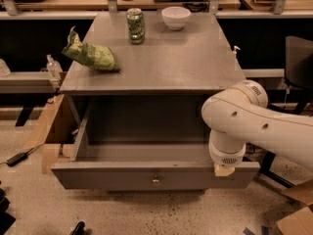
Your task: Open top drawer
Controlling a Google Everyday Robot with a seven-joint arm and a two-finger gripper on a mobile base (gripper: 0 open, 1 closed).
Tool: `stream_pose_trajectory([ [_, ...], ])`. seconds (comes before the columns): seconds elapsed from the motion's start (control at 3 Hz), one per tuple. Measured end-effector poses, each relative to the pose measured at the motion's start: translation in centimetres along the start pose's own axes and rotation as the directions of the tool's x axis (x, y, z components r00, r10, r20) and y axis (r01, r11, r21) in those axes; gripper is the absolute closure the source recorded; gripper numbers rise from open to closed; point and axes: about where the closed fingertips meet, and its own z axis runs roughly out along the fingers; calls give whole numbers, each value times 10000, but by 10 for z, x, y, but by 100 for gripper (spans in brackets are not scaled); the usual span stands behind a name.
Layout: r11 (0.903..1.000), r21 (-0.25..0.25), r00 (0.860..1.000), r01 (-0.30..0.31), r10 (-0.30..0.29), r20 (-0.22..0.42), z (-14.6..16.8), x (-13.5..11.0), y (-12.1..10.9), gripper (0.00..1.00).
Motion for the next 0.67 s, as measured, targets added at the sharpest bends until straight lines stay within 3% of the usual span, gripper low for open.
stream_pose_trajectory([
  [0.67, 10000, 13, 10000, -11, 11, -14, -2, 1, 1, 52],
])
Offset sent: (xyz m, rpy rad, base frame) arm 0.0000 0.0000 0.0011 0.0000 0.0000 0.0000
